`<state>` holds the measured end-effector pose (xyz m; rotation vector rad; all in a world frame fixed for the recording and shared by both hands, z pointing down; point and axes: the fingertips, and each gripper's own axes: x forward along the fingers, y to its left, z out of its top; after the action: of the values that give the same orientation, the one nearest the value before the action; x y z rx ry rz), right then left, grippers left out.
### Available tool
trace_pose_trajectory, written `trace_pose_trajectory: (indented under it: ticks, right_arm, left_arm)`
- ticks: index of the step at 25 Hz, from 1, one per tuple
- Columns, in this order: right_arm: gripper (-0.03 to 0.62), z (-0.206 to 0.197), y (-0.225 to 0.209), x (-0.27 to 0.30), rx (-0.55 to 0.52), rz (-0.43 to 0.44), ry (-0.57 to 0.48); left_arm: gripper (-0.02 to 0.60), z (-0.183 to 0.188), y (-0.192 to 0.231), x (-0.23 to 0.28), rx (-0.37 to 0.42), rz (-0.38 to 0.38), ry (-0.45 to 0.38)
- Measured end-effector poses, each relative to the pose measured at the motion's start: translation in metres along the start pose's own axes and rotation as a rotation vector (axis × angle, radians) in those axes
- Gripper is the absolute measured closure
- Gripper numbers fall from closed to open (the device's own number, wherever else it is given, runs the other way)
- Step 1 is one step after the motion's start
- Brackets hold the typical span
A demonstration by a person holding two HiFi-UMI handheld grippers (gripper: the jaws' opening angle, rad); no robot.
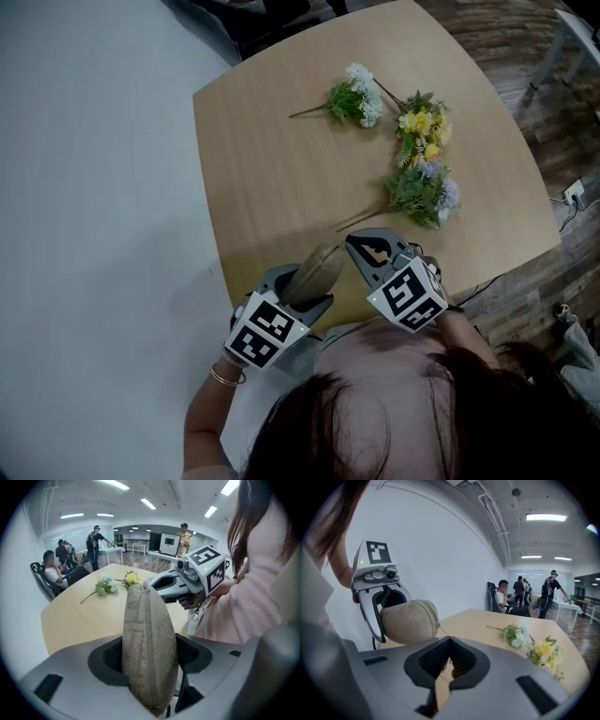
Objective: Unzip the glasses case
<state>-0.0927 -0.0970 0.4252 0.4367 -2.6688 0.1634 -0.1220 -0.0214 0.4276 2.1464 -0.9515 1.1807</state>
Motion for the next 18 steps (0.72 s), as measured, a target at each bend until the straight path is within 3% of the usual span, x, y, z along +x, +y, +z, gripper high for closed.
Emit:
trace_pose_trajectory:
  ticks: [5,18]
  right_arm:
    - [0.580,0.000,-0.001,0.000,0.017,-0.003,0.003]
    - [0.580,-0.003,0.000,0.001,0.024,-0.006,0.010]
  left_arm:
    - [0.299,0.008,-0.005,-0.005,-0.094,-0.059,-0.067]
    - [0.299,0.020,-0.009,-0.011,-0.238,-0.144,-0.215]
